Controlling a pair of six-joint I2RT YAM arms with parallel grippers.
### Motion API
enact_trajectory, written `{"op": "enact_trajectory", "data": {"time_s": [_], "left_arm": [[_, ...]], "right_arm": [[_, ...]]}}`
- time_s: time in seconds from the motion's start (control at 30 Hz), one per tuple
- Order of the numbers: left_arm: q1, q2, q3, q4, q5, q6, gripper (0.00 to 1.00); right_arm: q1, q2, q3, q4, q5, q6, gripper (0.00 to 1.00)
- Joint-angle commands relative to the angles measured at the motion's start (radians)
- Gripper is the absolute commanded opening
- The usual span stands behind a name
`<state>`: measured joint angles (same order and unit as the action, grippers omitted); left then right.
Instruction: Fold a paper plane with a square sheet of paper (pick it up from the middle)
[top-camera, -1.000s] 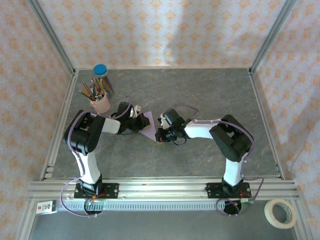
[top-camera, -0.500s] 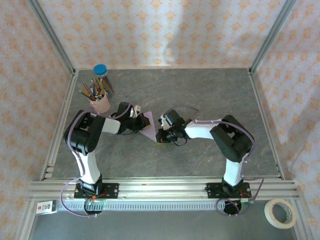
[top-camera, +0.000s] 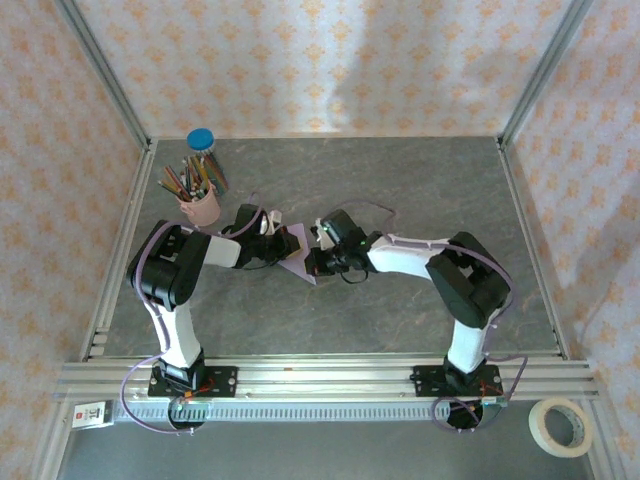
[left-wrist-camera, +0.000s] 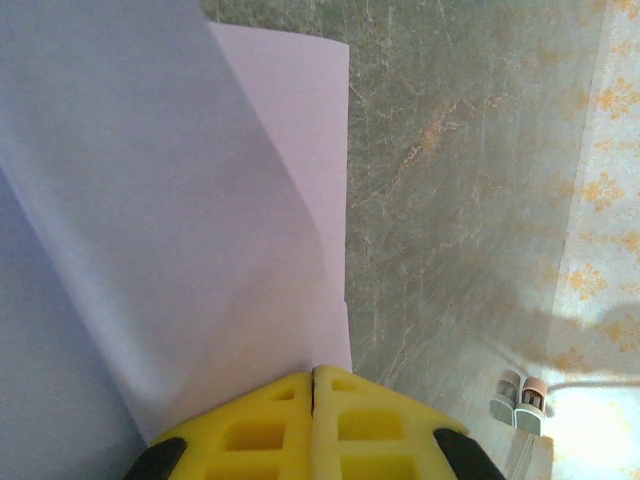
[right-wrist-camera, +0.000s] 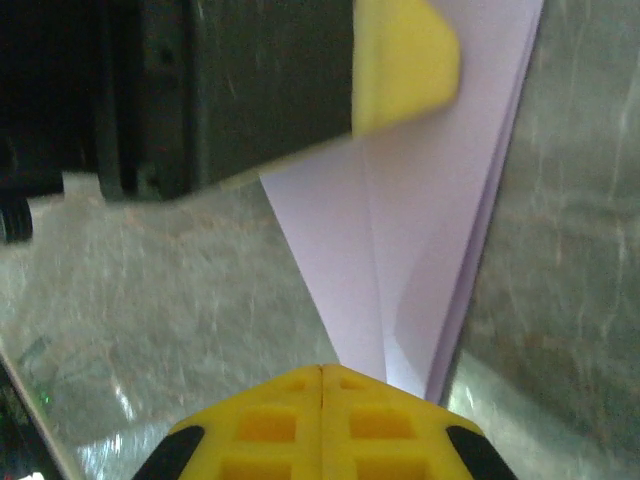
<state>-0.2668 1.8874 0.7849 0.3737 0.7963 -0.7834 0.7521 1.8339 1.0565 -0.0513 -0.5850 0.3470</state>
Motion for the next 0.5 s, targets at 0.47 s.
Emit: {"op": "enact_trajectory", "data": {"time_s": [0.47], "left_arm": [[-0.008, 0.110, -0.031, -0.237, -0.209, 0.046, 0.05]], "right_arm": [[0.025, 0.060, -0.024, -0.099, 0.015, -0.026, 0.01]]}}
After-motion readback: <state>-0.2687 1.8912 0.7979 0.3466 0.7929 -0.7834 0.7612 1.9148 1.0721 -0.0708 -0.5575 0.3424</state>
